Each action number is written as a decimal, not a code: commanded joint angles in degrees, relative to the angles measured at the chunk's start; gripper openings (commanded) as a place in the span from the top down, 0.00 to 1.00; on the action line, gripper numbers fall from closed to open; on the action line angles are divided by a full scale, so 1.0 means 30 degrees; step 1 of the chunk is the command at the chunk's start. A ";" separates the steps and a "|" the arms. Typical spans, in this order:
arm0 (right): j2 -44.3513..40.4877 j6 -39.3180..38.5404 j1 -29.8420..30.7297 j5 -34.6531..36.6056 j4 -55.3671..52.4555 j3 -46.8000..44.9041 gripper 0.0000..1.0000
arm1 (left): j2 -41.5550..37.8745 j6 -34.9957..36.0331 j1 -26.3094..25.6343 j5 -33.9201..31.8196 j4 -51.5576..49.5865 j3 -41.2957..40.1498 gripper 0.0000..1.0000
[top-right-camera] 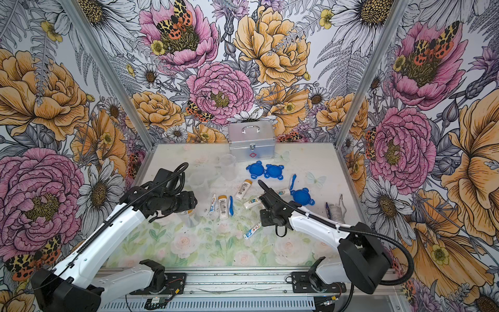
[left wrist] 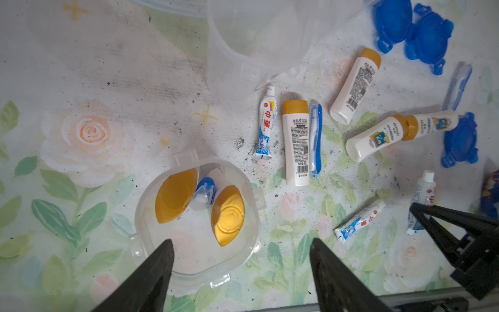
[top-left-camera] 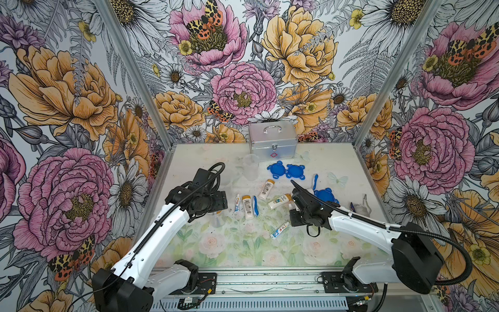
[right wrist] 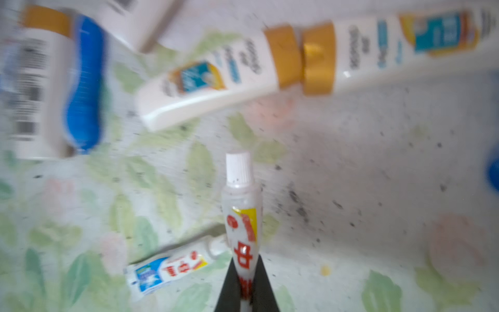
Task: Pack away toiletry kits
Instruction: Pick up the toiletry item from the center of the board.
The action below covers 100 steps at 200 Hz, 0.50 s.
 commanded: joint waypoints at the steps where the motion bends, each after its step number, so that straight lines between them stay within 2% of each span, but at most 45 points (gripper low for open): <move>1: -0.1704 -0.1683 0.1539 0.0217 0.2736 0.0474 0.99 | -0.0720 -0.0702 0.0969 0.2718 -0.0197 0.1077 0.21; 34: -0.1394 -0.2340 0.3036 -0.0999 0.4062 0.1672 1.00 | -0.0679 -0.1539 0.0851 0.5600 -0.0142 0.2133 0.19; 100: 0.1694 -0.2411 0.5117 -0.3852 0.6452 0.5151 1.00 | -0.1010 -0.2632 0.0011 0.8072 0.0602 0.2204 0.15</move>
